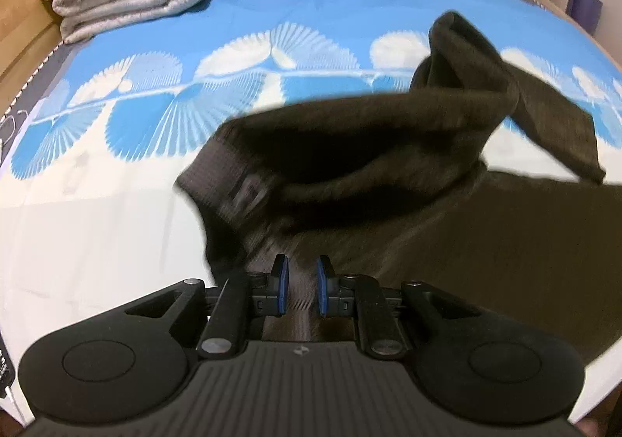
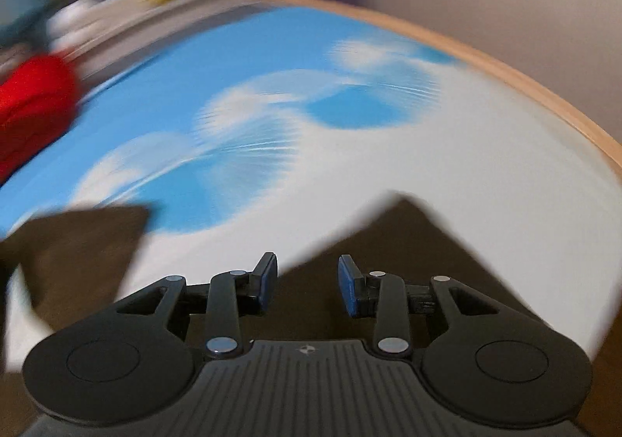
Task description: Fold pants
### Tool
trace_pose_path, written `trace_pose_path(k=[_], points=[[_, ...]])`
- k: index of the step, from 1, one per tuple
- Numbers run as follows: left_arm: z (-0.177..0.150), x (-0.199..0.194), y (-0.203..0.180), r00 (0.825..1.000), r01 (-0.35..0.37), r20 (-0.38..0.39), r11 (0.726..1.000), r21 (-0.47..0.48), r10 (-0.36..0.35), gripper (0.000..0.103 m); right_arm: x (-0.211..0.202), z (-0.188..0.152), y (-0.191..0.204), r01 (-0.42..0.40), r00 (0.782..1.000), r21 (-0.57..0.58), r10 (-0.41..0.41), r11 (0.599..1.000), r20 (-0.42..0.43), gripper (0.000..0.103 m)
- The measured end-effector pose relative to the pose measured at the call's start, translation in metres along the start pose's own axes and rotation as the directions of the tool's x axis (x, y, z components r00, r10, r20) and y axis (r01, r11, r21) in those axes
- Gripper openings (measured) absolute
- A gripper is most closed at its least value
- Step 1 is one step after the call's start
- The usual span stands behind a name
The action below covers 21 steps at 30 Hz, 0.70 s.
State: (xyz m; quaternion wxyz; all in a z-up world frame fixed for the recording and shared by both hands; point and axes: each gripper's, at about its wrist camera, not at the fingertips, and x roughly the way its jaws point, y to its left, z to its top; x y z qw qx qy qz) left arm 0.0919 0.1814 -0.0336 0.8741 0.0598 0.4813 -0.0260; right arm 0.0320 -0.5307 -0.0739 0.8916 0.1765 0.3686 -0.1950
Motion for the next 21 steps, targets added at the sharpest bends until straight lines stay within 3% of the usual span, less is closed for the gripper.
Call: trace_pose_path(k=[3,6,9,11,13,15,18,21], points=[[0.018,0.004,-0.013,0.999,0.025,0.025,0.999,-0.029,-0.024,0.019,0.009,-0.006,0.064,-0.128,0.991,-0.255,0.132,0.958,-0.004,0.036],[0.032,0.013,-0.026,0.997,0.071,0.02,0.996,-0.056,-0.07,0.035,0.019,-0.024,0.125,-0.24,0.968,-0.482,0.243,0.842,-0.057,0.038],[0.047,0.027,-0.036,0.998,0.069,0.0,0.996,-0.058,-0.069,0.039,0.032,-0.043,0.176,-0.323,0.941,-0.623,0.309,0.713,-0.134,0.046],[0.054,0.033,-0.038,1.0,0.03,0.003,0.997,-0.072,-0.03,0.047,0.034,-0.054,0.202,-0.354,0.929,-0.676,0.325,0.647,-0.176,0.05],[0.062,0.038,-0.036,0.998,-0.05,0.03,0.993,-0.104,0.054,0.068,0.042,-0.066,0.225,-0.352,0.927,-0.744,0.323,0.568,-0.192,0.054],[0.068,0.043,-0.03,0.987,-0.142,0.05,0.979,-0.145,0.15,0.08,0.049,-0.08,0.243,-0.33,0.932,-0.797,0.307,0.506,-0.191,0.058],[0.075,0.055,-0.021,0.975,-0.21,0.04,0.961,-0.18,0.22,0.08,0.073,-0.087,0.256,-0.333,0.933,-0.829,0.284,0.449,-0.221,0.058],[0.084,0.064,-0.02,0.962,-0.258,0.05,0.953,-0.16,0.269,0.08,0.085,-0.094,0.261,-0.295,0.947,-0.866,0.242,0.404,-0.21,0.058]])
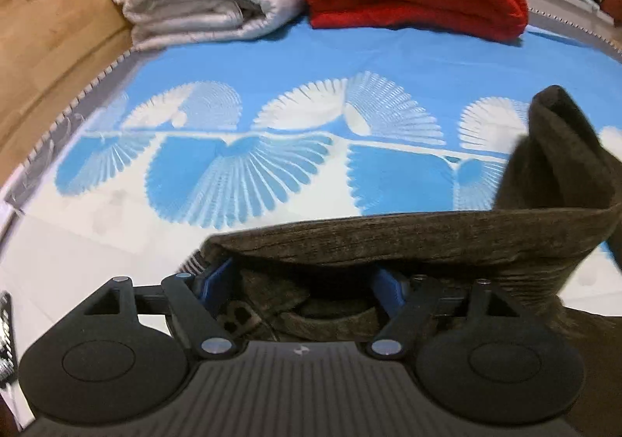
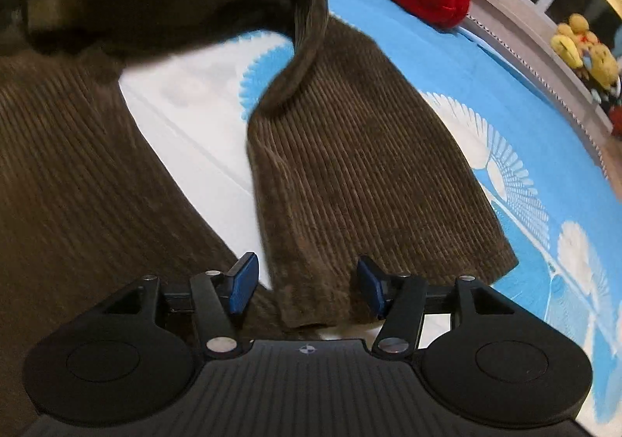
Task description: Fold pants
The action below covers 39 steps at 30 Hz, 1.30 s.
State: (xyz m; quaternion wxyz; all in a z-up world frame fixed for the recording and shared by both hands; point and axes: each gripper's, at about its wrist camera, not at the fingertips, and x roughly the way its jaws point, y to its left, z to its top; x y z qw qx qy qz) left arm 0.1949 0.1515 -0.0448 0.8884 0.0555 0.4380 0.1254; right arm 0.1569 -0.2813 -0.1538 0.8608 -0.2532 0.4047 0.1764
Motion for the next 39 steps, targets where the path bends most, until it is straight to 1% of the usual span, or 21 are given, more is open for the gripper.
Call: trace_pose_path(k=[2,4,6,8,10,11,12,13,15,17,19,22,24,27,29,32,34,35,36,37,39], points=[[0.004,0.002,-0.005,0.999,-0.028,0.023,0.999,0.041,0.028,0.081,0.006,-0.001,-0.004,-0.006,1.0,0.001,0.006,1.0,0.005,0.056],[0.006,0.004,-0.008,0.999,-0.024,0.033,0.996,0.082,0.022,0.082,0.008,-0.002,-0.013,-0.024,1.0,0.026,0.023,0.999,0.016,0.045],[0.008,0.007,-0.009,0.999,-0.021,0.051,0.993,0.12,0.015,0.082,0.01,-0.005,-0.021,-0.054,0.998,0.048,0.053,0.997,0.025,0.018],[0.01,0.011,-0.011,0.996,-0.022,0.083,0.985,0.169,0.008,0.082,0.006,-0.01,-0.025,-0.06,0.997,0.053,0.057,0.997,0.042,0.015],[0.008,0.013,-0.011,0.994,0.021,0.104,0.975,0.221,-0.045,0.08,-0.005,-0.015,-0.031,-0.058,0.996,0.058,0.054,0.997,0.066,0.014],[0.007,0.015,-0.012,0.99,0.058,0.112,0.966,0.252,-0.088,0.074,-0.015,-0.015,-0.037,-0.055,0.995,0.07,0.05,0.996,0.084,0.014],[0.005,0.017,-0.013,0.988,0.078,0.108,0.957,0.281,-0.113,0.045,-0.026,-0.016,-0.044,-0.052,0.993,0.091,0.042,0.994,0.106,0.014],[0.004,0.021,-0.014,0.991,0.08,0.082,0.949,0.306,-0.11,0.021,-0.039,-0.016,-0.053,-0.048,0.991,0.111,0.033,0.993,0.13,0.014],[0.004,0.028,-0.011,0.995,0.057,0.061,0.952,0.3,-0.078,0.016,-0.068,-0.015,-0.075,-0.032,0.984,0.16,0.002,0.987,0.18,0.013],[0.009,0.03,0.002,0.996,0.059,0.045,0.969,0.24,-0.072,0.012,-0.096,-0.016,-0.101,-0.021,0.975,0.219,-0.029,0.975,0.219,0.013],[0.015,0.03,0.018,0.999,0.035,0.034,0.987,0.158,-0.041,0.009,-0.128,-0.018,-0.131,-0.009,0.97,0.255,-0.053,0.967,0.236,0.013],[0.019,0.03,0.032,1.0,-0.011,0.029,0.995,0.096,0.008,0.009,-0.176,-0.015,-0.185,0.037,0.965,0.302,-0.112,0.953,0.236,0.013],[0.019,0.029,0.031,0.999,-0.02,0.046,0.995,0.094,0.016,0.009,-0.205,-0.009,-0.225,0.094,0.957,0.36,-0.183,0.928,0.223,0.013],[0.017,0.033,0.021,0.997,-0.043,0.062,0.992,0.122,0.036,0.01,-0.226,0.001,-0.276,0.149,0.945,0.436,-0.258,0.888,0.202,0.013],[0.017,0.038,0.013,0.997,-0.025,0.07,0.99,0.138,0.016,0.011,-0.218,0.009,-0.297,0.211,0.939,0.453,-0.309,0.866,0.154,0.013],[0.02,0.052,0.002,0.997,-0.025,0.07,0.99,0.142,0.015,0.012,-0.171,0.018,-0.312,0.283,0.934,0.488,-0.354,0.826,0.057,0.015],[0.02,0.064,-0.002,0.997,-0.039,0.065,0.989,0.139,0.03,0.019,-0.124,0.021,-0.311,0.391,0.907,0.494,-0.417,0.777,-0.062,0.022],[0.02,0.07,-0.003,0.997,-0.049,0.059,0.99,0.129,0.042,0.024,-0.102,0.021,-0.309,0.434,0.89,0.502,-0.44,0.748,-0.114,0.033],[0.02,0.076,-0.002,0.997,-0.067,0.046,0.991,0.117,0.062,0.037,-0.083,0.017,-0.305,0.46,0.878,0.538,-0.453,0.706,-0.157,0.043],[0.02,0.081,-0.001,0.995,-0.093,0.028,0.99,0.106,0.091,0.048,-0.071,0.009,-0.3,0.454,0.877,0.601,-0.45,0.658,-0.17,0.044],[0.02,0.085,0.002,0.993,-0.118,0.008,0.988,0.103,0.118,0.053,-0.06,-0.018,-0.283,0.407,0.879,0.725,-0.455,0.555,-0.145,0.044]])
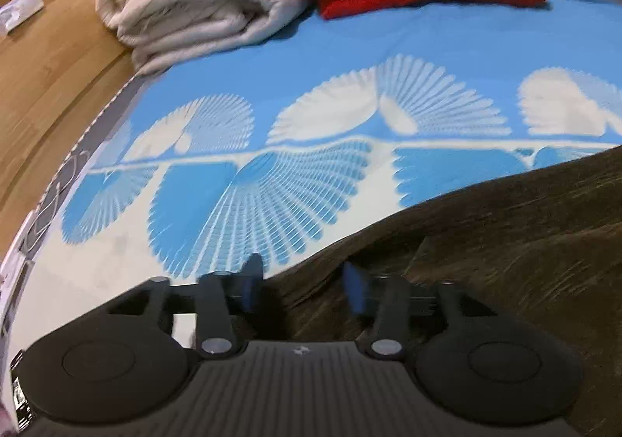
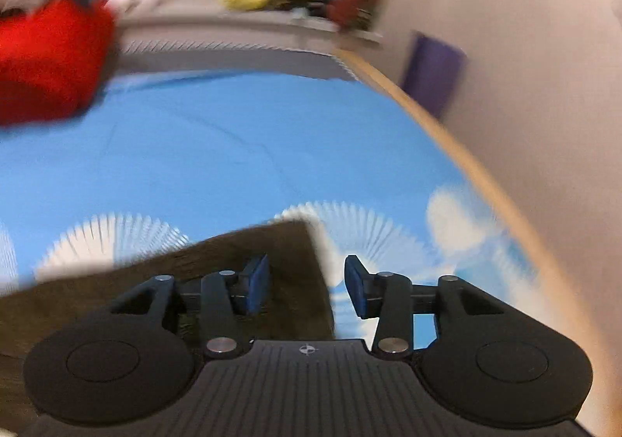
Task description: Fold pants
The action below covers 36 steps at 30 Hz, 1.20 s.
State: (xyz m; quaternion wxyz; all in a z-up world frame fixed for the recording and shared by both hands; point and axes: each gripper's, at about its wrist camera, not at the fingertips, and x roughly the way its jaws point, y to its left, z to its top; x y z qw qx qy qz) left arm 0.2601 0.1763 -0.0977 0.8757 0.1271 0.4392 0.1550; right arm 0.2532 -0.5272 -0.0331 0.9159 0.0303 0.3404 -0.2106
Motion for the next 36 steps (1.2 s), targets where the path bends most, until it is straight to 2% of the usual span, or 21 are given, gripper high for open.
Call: trace_pose_path(k=[4,6,8,10,12,14,15,16,17,19,22,23,24,26,27,28,29,31,32,34,36], points=[[0.005,-0.003,0.013,1.0,0.014,-0.015,0.998,-0.057,-0.015,0.053,0.014,-0.074,-0.028,-0.014,0.999,0.245,0.026,0.969,-0.045,0.046],[0.005,-0.006,0.017,0.998,0.047,-0.024,0.995,-0.091,-0.049,0.052,0.032,-0.105,-0.041,-0.05,0.99,0.358,0.095,0.932,-0.108,0.046],[0.005,-0.01,0.016,0.997,0.079,-0.018,0.994,-0.077,-0.08,0.052,0.054,-0.128,-0.05,-0.091,0.971,0.463,0.183,0.882,-0.157,0.046],[0.003,-0.013,0.014,0.995,0.093,-0.013,0.994,-0.056,-0.094,0.052,0.072,-0.132,-0.052,-0.119,0.958,0.554,0.242,0.824,-0.153,0.047],[0.0,-0.014,0.016,0.995,0.095,-0.013,0.994,-0.051,-0.095,0.052,0.084,-0.128,-0.049,-0.157,0.952,0.618,0.284,0.771,-0.113,0.055],[-0.003,-0.012,0.022,0.995,0.092,-0.02,0.994,-0.065,-0.093,0.052,0.096,-0.117,-0.043,-0.191,0.946,0.629,0.311,0.753,-0.085,0.058],[-0.004,-0.01,0.025,0.995,0.09,-0.029,0.993,-0.072,-0.092,0.052,0.101,-0.113,-0.04,-0.181,0.95,0.62,0.298,0.763,-0.089,0.051],[-0.004,-0.009,0.027,0.996,0.085,-0.034,0.993,-0.077,-0.088,0.052,0.102,-0.109,-0.04,-0.157,0.958,0.606,0.27,0.78,-0.099,0.037],[-0.005,-0.008,0.03,0.996,0.078,-0.037,0.994,-0.082,-0.082,0.052,0.102,-0.107,-0.038,-0.112,0.966,0.58,0.226,0.807,-0.127,0.01],[-0.005,-0.006,0.033,0.996,0.076,-0.039,0.993,-0.09,-0.08,0.052,0.097,-0.106,-0.041,-0.071,0.973,0.576,0.183,0.814,-0.138,0.009],[-0.005,-0.008,0.034,0.995,0.086,-0.034,0.993,-0.087,-0.089,0.053,0.049,-0.109,-0.05,0.071,0.994,0.572,-0.013,0.817,-0.104,0.008],[-0.006,-0.009,0.034,0.994,0.1,-0.027,0.992,-0.081,-0.103,0.054,0.034,-0.112,-0.053,0.154,0.987,0.557,-0.103,0.816,-0.121,0.008],[-0.006,-0.01,0.033,0.993,0.111,-0.026,0.991,-0.074,-0.113,0.054,0.027,-0.118,-0.061,0.244,0.969,0.562,-0.177,0.79,-0.172,0.008],[-0.007,-0.011,0.031,0.993,0.116,-0.02,0.992,-0.057,-0.117,0.054,0.035,-0.135,-0.083,0.363,0.924,0.581,-0.201,0.728,-0.325,0.012],[-0.007,-0.012,0.031,0.993,0.117,-0.02,0.992,-0.053,-0.118,0.054,0.039,-0.146,-0.094,0.443,0.884,0.582,-0.225,0.682,-0.409,0.017],[-0.008,-0.012,0.031,0.992,0.122,-0.023,0.991,-0.052,-0.124,0.054,0.037,-0.152,-0.1,0.468,0.873,0.591,-0.239,0.657,-0.426,0.02],[-0.008,-0.012,0.032,0.991,0.132,-0.025,0.99,-0.053,-0.134,0.054,0.031,-0.155,-0.104,0.448,0.888,0.621,-0.236,0.643,-0.395,0.02],[-0.009,-0.012,0.035,0.989,0.144,-0.027,0.988,-0.063,-0.146,0.054,0.025,-0.145,-0.098,0.455,0.888,0.607,-0.278,0.652,-0.367,0.021],[-0.01,-0.011,0.038,0.988,0.15,-0.031,0.986,-0.073,-0.153,0.055,0.017,-0.139,-0.095,0.434,0.9,0.615,-0.302,0.658,-0.313,0.023],[-0.01,-0.009,0.043,0.986,0.159,-0.043,0.982,-0.102,-0.164,0.058,0.007,-0.124,-0.082,0.349,0.935,0.615,-0.31,0.707,-0.174,0.024],[-0.011,-0.006,0.05,0.982,0.169,-0.057,0.976,-0.136,-0.178,0.064,0.013,-0.109,-0.069,0.206,0.977,0.602,-0.197,0.771,-0.083,0.024]])
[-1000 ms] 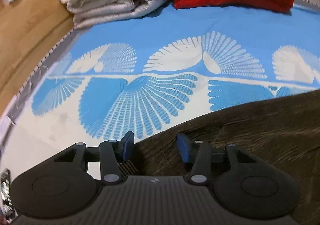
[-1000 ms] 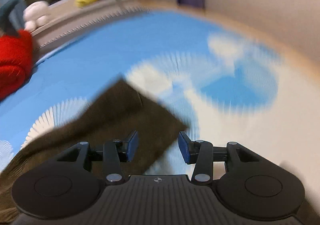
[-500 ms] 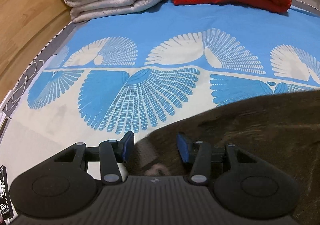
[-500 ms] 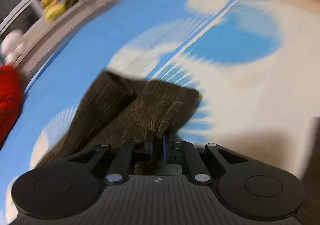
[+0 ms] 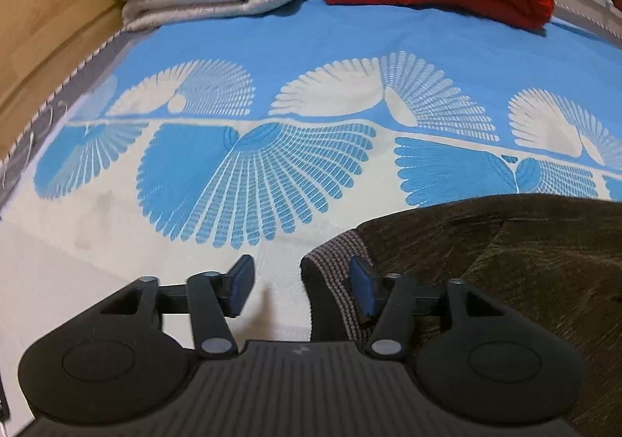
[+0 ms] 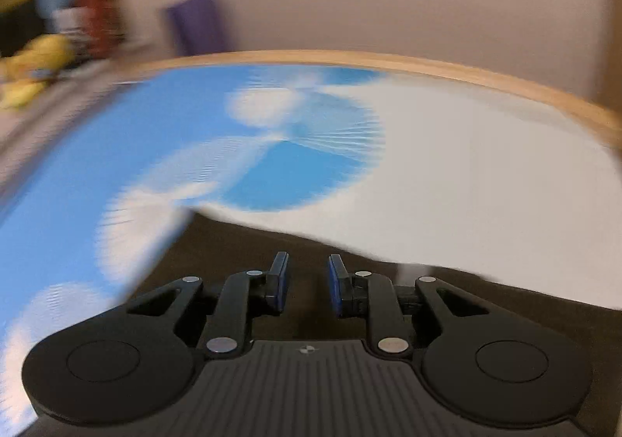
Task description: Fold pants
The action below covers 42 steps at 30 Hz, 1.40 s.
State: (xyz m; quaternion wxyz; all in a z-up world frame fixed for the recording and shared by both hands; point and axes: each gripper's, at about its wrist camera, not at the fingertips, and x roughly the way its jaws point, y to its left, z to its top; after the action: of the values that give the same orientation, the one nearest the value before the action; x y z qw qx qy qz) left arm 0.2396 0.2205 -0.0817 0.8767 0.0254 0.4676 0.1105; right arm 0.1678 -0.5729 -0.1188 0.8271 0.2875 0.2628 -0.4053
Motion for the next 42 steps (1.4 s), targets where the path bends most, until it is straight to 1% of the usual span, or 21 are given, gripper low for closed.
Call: trace_pose_path(k=[2,3,5,6,7,10,13,17,19,20,21,22,23,25,27,29,31,33,36,39,42], points=[[0.0,0.003,0.006,1.0,0.016,-0.023,0.999,-0.028,-0.017,0.069,0.013,-0.004,0.019,-0.136,0.989,-0.024,0.134,0.99,-0.068,0.024],[-0.001,0.005,0.009,0.999,0.027,-0.038,0.999,-0.042,-0.028,0.073,0.021,-0.011,0.027,-0.193,0.975,-0.037,0.188,0.98,-0.117,0.024],[-0.002,0.012,0.016,0.994,0.061,-0.084,0.994,-0.086,-0.068,0.077,0.038,-0.026,0.045,-0.279,0.936,-0.081,0.252,0.957,-0.247,0.027],[-0.004,0.017,0.019,0.991,0.07,-0.109,0.992,-0.108,-0.082,0.078,0.044,-0.034,0.055,-0.313,0.912,-0.109,0.266,0.944,-0.312,0.027],[-0.005,0.022,0.022,0.987,0.076,-0.131,0.988,-0.133,-0.094,0.078,0.047,-0.042,0.061,-0.325,0.9,-0.144,0.259,0.935,-0.351,0.027],[-0.009,0.031,0.035,0.976,0.108,-0.159,0.965,-0.239,-0.149,0.079,0.042,-0.044,0.07,-0.316,0.914,-0.233,0.229,0.92,-0.335,0.027],[-0.011,0.036,0.043,0.959,0.167,-0.167,0.932,-0.321,-0.23,0.078,0.027,-0.035,0.066,-0.339,0.912,-0.206,0.267,0.918,-0.31,0.027],[-0.011,0.037,0.038,0.94,0.237,-0.162,0.916,-0.325,-0.301,0.077,-0.019,-0.02,0.047,-0.39,0.906,-0.193,0.337,0.901,-0.258,0.028],[-0.017,0.041,0.026,0.927,0.264,-0.193,0.923,-0.279,-0.323,0.074,-0.055,-0.012,0.035,-0.431,0.894,-0.208,0.385,0.878,-0.23,0.028],[-0.02,0.039,0.018,0.937,0.256,-0.184,0.942,-0.216,-0.297,0.068,-0.072,-0.01,0.03,-0.452,0.887,-0.226,0.408,0.863,-0.215,0.029],[-0.02,0.034,0.011,0.939,0.278,-0.161,0.948,-0.156,-0.302,0.043,-0.092,-0.008,0.024,-0.468,0.881,-0.247,0.428,0.848,-0.2,0.032],[-0.017,0.029,0.009,0.944,0.276,-0.146,0.951,-0.136,-0.295,0.03,-0.113,-0.006,0.017,-0.481,0.876,-0.271,0.446,0.834,-0.183,0.033],[-0.015,0.025,0.01,0.955,0.244,-0.136,0.959,-0.142,-0.263,0.022,-0.129,-0.006,0.01,-0.488,0.873,-0.293,0.459,0.822,-0.167,0.037],[-0.012,0.017,0.025,0.966,0.194,-0.12,0.949,-0.247,-0.228,0.019,-0.162,-0.007,-0.006,-0.495,0.867,-0.336,0.48,0.801,-0.133,0.04],[-0.014,0.009,0.029,0.979,0.138,-0.112,0.953,-0.268,-0.173,0.02,-0.187,-0.01,-0.025,-0.487,0.87,-0.342,0.483,0.804,-0.103,0.041],[-0.018,-0.002,0.022,0.984,0.107,-0.116,0.965,-0.239,-0.138,0.028,-0.198,-0.012,-0.04,-0.476,0.879,-0.281,0.458,0.834,-0.13,0.041],[-0.018,-0.017,0.019,0.987,0.084,-0.113,0.973,-0.216,-0.11,0.042,-0.206,-0.01,-0.052,-0.483,0.875,-0.213,0.457,0.849,-0.16,0.041],[-0.021,-0.046,0.026,0.992,0.097,-0.057,0.967,-0.236,-0.113,0.053,-0.218,-0.013,-0.057,-0.487,0.872,-0.21,0.463,0.848,-0.157,0.041],[-0.032,-0.079,0.042,0.987,0.12,-0.073,0.955,-0.27,-0.144,0.056,-0.231,-0.026,-0.058,-0.516,0.856,-0.27,0.478,0.813,-0.195,0.041],[-0.057,-0.107,0.058,0.969,0.168,-0.13,0.949,-0.267,-0.208,0.056,-0.238,-0.037,-0.053,-0.545,0.839,-0.357,0.489,0.759,-0.239,0.041],[-0.091,-0.121,0.067,0.958,0.19,-0.162,0.949,-0.252,-0.235,0.056,-0.243,-0.051,-0.043,-0.539,0.84,-0.488,0.479,0.687,-0.254,0.041]])
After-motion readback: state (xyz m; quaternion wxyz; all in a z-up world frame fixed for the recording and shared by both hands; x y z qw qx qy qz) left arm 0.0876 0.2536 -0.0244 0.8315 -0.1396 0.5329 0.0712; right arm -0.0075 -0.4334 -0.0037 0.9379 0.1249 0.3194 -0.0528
